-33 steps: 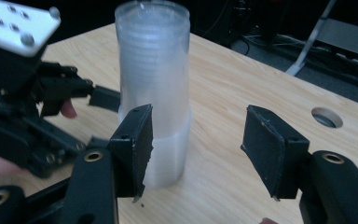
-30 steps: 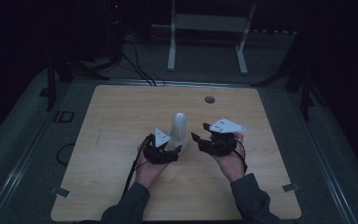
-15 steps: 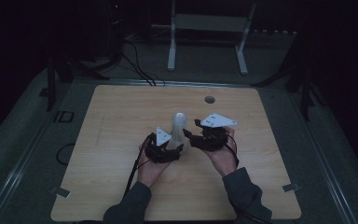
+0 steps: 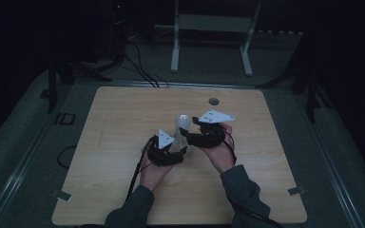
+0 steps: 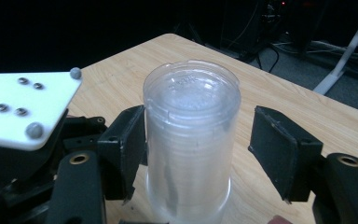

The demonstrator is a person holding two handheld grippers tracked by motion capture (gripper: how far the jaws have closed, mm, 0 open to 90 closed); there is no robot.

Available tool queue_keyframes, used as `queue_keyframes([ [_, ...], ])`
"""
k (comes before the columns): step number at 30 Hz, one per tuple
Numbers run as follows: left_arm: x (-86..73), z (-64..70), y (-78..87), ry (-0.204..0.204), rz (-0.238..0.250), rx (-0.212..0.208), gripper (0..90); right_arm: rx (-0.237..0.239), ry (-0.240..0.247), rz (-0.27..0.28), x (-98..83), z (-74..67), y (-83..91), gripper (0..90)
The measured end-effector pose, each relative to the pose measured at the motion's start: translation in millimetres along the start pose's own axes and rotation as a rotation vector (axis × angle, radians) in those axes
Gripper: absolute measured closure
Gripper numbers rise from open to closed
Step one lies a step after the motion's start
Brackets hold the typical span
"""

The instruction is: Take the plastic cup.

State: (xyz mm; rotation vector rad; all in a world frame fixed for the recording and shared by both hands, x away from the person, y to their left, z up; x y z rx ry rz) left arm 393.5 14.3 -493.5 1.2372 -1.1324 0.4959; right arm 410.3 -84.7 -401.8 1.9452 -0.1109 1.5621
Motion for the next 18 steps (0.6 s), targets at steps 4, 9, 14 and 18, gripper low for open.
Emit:
queue_keyframes([
  [4,0.3,0.6,0.4,-0.003,0.004,0.0,26.2,0.006,0.008,-0.003,2.8,1.1,-6.6,34.5],
  [9,0.5,0.4,-0.1,-0.001,0.007,0.001,26.2,0.012,0.016,-0.006,7.1,1.1,-14.8,33.3],
  [14,1.7,-0.5,-2.1,0.0,0.014,0.005,25.9,0.009,0.016,-0.016,7.9,1.7,-20.7,34.9],
  [18,2.3,0.2,-4.9,0.006,0.019,0.001,24.1,0.008,0.014,-0.012,8.7,1.2,-20.8,36.6],
])
Point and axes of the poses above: each handheld gripper's, and its own axes: y roughly backward along the jaws, x roughly out of its top, z roughly to its right, the point moved 7 cm from there along -y, roughly forward along the jaws, and after that the axes turned 14 degrees about x, right-handed, at the moved point
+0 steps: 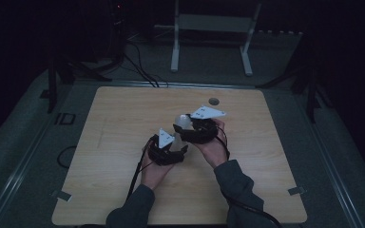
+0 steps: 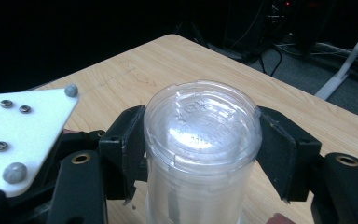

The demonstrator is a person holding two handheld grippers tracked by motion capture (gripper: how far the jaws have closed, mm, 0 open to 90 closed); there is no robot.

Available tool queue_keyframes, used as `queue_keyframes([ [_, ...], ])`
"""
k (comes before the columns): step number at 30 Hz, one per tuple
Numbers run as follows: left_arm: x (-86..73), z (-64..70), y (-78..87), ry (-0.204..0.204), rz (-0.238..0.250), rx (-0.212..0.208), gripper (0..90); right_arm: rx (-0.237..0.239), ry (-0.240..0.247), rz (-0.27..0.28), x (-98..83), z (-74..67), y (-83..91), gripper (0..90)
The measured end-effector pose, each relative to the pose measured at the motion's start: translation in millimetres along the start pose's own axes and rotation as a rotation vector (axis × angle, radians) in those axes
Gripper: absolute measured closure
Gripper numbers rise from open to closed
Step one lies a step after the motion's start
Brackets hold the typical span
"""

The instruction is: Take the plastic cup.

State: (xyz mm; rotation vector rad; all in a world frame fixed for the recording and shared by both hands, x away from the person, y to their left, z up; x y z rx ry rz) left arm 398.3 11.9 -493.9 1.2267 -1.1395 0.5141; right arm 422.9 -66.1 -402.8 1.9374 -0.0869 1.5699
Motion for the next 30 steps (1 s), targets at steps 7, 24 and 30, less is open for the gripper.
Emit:
queue_keyframes([
  [7,0.7,3.0,-5.1,0.002,0.0,0.003,19.9,-0.004,-0.005,0.008,0.6,0.0,0.9,38.6],
  [24,2.4,4.1,-11.9,0.015,0.004,0.015,20.5,0.004,-0.021,0.016,2.9,-1.3,0.5,39.4],
  [30,2.2,4.7,-12.0,0.011,0.005,0.017,20.6,0.002,-0.019,0.024,5.6,-0.8,2.6,39.7],
])
Point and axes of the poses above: each handheld gripper's, and its own axes: y roughly backward along the jaws, x roughly out of its top, z roughly to its right, the point moved 7 cm from there along -y, roughly forward along the jaws, and after that the axes turned 14 degrees about x, right-handed, at the moved point
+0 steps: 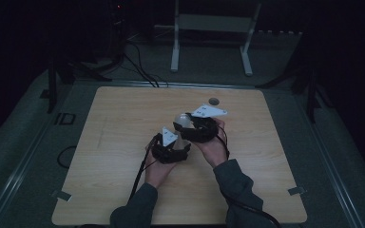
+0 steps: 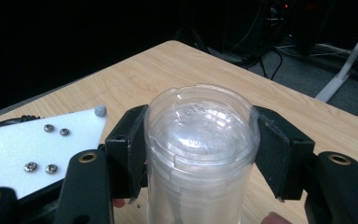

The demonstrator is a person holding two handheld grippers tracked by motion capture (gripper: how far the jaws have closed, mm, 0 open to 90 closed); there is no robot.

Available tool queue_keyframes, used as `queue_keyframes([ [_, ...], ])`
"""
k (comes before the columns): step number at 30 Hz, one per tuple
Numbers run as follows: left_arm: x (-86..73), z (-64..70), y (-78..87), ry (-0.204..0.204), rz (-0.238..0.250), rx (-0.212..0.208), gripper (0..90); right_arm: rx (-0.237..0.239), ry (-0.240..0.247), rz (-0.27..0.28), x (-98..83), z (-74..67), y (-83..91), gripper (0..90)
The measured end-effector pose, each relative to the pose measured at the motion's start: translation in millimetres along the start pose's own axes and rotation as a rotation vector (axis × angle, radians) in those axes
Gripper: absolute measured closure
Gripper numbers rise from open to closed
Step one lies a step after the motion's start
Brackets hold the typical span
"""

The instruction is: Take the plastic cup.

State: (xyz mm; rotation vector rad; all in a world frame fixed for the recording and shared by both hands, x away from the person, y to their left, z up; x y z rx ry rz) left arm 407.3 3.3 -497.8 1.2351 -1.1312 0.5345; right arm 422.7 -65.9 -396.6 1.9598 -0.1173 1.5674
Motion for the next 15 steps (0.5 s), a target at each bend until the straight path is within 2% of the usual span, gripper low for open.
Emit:
queue_keyframes([
  [15,-1.0,0.3,0.5,-0.018,-0.004,0.007,20.4,-0.002,0.013,0.044,18.4,-4.2,10.5,40.9],
])
Point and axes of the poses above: each handheld gripper's, and its own axes: y roughly backward along the jaws, x roughly out of its top, z roughly to its right, the point moved 7 cm from there along -y, roughly forward along the jaws, and after that the axes turned 14 degrees about x, right-handed, at the moved point
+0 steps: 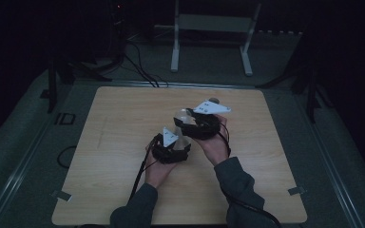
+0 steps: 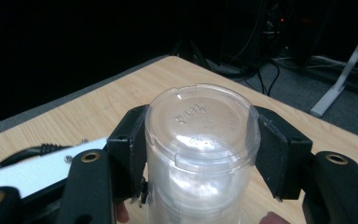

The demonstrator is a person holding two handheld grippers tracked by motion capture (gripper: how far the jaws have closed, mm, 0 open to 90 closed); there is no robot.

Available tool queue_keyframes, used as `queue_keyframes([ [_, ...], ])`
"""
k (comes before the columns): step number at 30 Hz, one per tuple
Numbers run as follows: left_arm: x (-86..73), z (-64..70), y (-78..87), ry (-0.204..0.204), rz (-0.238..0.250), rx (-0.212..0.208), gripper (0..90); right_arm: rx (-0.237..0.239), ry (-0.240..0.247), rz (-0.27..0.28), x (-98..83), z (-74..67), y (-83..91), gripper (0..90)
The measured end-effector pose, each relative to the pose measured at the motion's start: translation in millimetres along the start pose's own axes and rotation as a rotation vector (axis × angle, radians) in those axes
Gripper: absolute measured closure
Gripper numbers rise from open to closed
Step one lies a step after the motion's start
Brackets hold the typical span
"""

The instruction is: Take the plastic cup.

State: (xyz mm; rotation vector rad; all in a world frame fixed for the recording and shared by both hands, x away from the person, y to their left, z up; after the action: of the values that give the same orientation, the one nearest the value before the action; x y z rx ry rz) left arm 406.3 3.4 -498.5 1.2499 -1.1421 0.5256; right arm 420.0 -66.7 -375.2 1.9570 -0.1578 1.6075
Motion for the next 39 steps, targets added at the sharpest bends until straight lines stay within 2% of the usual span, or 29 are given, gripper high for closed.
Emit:
queue_keyframes([
  [15,-0.1,1.6,0.8,-0.002,0.003,-0.004,20.3,-0.015,0.018,0.065,22.9,-3.0,19.7,40.9],
  [19,-0.1,1.7,0.7,-0.001,0.005,-0.002,20.3,-0.02,0.029,0.071,27.5,-3.7,26.7,40.9],
  [30,-0.3,1.6,1.5,-0.007,0.004,-0.005,20.2,-0.015,0.04,0.131,44.0,-8.7,50.0,40.9],
  [34,0.3,1.6,4.2,-0.018,0.012,-0.006,20.0,-0.026,0.046,0.135,45.2,-7.1,57.1,40.9],
  [39,3.0,0.5,8.8,-0.01,0.029,-0.01,19.9,-0.044,0.037,0.134,41.7,-1.2,63.5,40.9],
])
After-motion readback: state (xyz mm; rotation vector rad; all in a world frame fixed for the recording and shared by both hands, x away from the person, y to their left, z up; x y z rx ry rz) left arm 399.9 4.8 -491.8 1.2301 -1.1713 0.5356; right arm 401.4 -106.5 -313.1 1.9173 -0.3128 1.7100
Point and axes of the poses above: each handheld gripper's, and its own axes: y roughly backward along the jaws, x roughly out of its top, z roughly to its right, the point moved 7 cm from there along -y, roughly forward along the jaws, and after that the axes turned 14 degrees about x, right-handed, at the moved point
